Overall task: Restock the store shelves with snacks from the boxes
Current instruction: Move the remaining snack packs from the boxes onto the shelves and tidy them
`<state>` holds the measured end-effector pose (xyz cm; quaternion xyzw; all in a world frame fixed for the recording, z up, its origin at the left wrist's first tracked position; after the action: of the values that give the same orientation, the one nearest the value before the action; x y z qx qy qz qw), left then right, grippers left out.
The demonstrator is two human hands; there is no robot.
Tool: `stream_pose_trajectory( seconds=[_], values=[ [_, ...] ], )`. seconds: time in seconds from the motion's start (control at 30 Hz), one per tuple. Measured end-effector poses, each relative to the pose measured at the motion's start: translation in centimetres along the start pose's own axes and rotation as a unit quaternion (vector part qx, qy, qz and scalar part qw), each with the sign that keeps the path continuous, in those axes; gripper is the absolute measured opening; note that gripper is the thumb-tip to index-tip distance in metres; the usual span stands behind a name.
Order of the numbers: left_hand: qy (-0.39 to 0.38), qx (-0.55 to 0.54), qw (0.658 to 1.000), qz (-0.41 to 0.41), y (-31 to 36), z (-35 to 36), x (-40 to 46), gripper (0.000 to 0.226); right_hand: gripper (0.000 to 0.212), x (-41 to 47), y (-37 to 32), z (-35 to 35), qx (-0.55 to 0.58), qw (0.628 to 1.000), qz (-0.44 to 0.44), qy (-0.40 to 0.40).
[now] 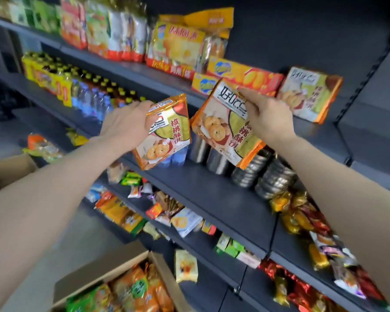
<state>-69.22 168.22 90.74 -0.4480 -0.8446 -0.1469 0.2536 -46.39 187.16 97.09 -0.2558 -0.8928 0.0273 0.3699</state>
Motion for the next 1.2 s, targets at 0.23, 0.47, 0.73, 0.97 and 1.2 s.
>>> stream_pose_trajectory(
  seconds=[0.23, 0.47, 0.73, 0.97, 1.2],
  values=[
    [0.053, -0.002, 0.998, 0.025, 3.4, -6.5, 8.8, 0.038, 0.04, 7.5, 6.8, -14.1, 0.015, 0.994, 0.042, 0.104],
    [0.078, 0.023, 0.996, 0.047, 7.4, -8.2, 13.4, 0.035, 0.032, 11.5, 17.6, -15.4, -0.098, 0.988, 0.119, 0.027],
    [0.084, -0.055, 0.992, 0.073, 11.0, -7.5, 16.4, 0.024, 0.03, 14.4, 25.0, -8.7, -0.106, 0.982, 0.131, -0.088],
    [0.046, -0.139, 0.985, 0.095, 14.7, -6.7, 19.4, 0.019, 0.028, 15.6, 27.6, -6.6, -0.102, 0.985, 0.123, -0.069],
    [0.004, -0.2, 0.968, 0.151, 23.4, -6.6, 22.7, 0.018, 0.04, 16.0, 22.4, -9.7, 0.233, 0.965, 0.107, -0.055]
  ],
)
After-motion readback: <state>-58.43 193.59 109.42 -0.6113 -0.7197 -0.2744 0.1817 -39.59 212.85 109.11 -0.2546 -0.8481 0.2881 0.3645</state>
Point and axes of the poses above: each hand's wrist, its own x-axis towards the middle knuckle, its own z-axis out of the palm, y = z × x, the point moved 8 cm from there along x, towards the middle knuckle, and after that the axes turned 10 degrees about x, right-handed, at the moved point
